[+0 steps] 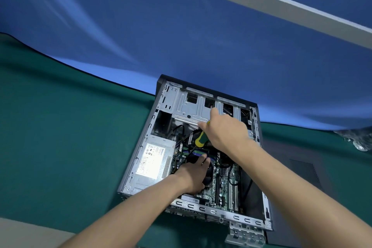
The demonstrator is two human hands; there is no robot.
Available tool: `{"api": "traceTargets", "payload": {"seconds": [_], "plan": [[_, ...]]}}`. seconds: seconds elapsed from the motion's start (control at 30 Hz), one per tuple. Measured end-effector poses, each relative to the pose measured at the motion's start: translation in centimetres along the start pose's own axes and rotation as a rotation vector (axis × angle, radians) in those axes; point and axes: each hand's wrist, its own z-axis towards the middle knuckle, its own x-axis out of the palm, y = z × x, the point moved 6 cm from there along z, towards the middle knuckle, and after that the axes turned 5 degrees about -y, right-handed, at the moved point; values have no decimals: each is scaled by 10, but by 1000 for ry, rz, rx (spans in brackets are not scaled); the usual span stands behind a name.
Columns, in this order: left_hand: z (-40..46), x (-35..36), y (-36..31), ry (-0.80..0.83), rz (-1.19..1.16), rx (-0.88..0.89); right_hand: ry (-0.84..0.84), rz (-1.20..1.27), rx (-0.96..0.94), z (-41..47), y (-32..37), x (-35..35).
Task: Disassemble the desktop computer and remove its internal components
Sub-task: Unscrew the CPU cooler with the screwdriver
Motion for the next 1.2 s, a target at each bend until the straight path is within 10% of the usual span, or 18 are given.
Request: {"api": "traceTargets", "payload": {"seconds": [0.17, 0.63, 1.2], "plan": [[-2, -3, -2, 18, -10, -6, 110, 311, -123, 1, -1, 3], [7, -46, 6, -294, 65, 64, -399, 627, 320, -41, -98, -22], [48, -47, 31, 111, -212, -65, -288, 579, 199, -66, -87, 11]]}}
